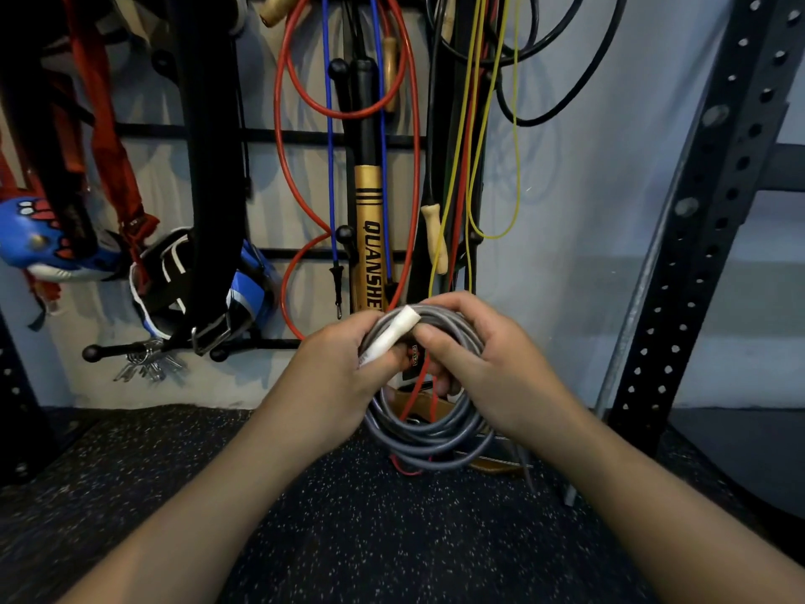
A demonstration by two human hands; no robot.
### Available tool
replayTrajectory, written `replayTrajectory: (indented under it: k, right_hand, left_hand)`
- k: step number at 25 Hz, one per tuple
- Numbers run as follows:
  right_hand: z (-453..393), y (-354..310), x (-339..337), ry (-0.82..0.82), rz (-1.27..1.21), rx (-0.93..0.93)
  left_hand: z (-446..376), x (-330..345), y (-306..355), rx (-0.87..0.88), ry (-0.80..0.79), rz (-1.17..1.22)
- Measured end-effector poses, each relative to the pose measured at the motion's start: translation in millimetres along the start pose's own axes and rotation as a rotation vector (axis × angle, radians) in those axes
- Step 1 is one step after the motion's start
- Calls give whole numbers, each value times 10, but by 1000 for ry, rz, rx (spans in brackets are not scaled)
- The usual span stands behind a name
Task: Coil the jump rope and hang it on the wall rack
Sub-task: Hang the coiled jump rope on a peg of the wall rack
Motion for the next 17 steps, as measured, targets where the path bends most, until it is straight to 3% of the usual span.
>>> replayTrajectory:
  k: [4, 7, 9, 12, 17]
  right_hand:
    - [13, 88, -34, 81, 124, -10]
    - [-29, 50, -19, 56, 20, -24]
    - [-124, -105, -38, 66, -66, -74]
    - [-421, -541, -156, 149, -125, -146]
    - [-1215, -1794, -451, 229, -168, -187]
  left_hand:
    - [16, 24, -48, -31, -50, 91]
    - [-18, -43, -44, -19, -50, 96]
    - [-88, -231, 90, 57, 43, -23]
    - [-331, -694, 496, 139, 202, -195]
    - [-1062, -1761, 1407, 156, 240, -367]
Point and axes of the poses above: each hand's wrist, its own z-axis away from the middle knuckle, its own x-axis out of the palm, y = z × x, the point moved 7 cm from there along -z, towards the middle knuckle, and after that the axes turned 10 degrees about -z, right-handed, at the moved point
